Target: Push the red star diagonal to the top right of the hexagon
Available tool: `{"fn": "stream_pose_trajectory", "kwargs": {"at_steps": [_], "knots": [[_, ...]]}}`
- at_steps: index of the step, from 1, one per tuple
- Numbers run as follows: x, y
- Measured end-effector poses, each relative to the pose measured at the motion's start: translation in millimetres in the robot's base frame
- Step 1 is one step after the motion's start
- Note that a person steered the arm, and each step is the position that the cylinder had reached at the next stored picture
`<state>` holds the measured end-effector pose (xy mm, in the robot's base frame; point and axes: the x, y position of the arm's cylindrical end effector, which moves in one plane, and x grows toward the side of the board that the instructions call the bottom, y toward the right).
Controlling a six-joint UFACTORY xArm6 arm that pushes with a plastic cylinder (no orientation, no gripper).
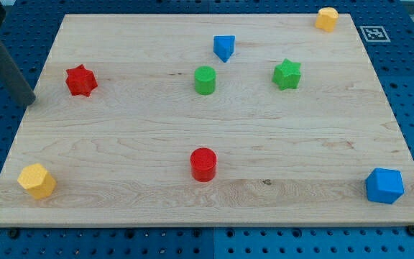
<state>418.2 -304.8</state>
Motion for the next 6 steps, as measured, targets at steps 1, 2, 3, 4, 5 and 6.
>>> {"fn": "stream_pose_trajectory", "kwargs": {"at_steps": [1, 2, 3, 4, 5, 6], "knots": [[-8, 17], [-10, 43], [-19, 70], [-27, 97], [-37, 103], [-52, 103]]}}
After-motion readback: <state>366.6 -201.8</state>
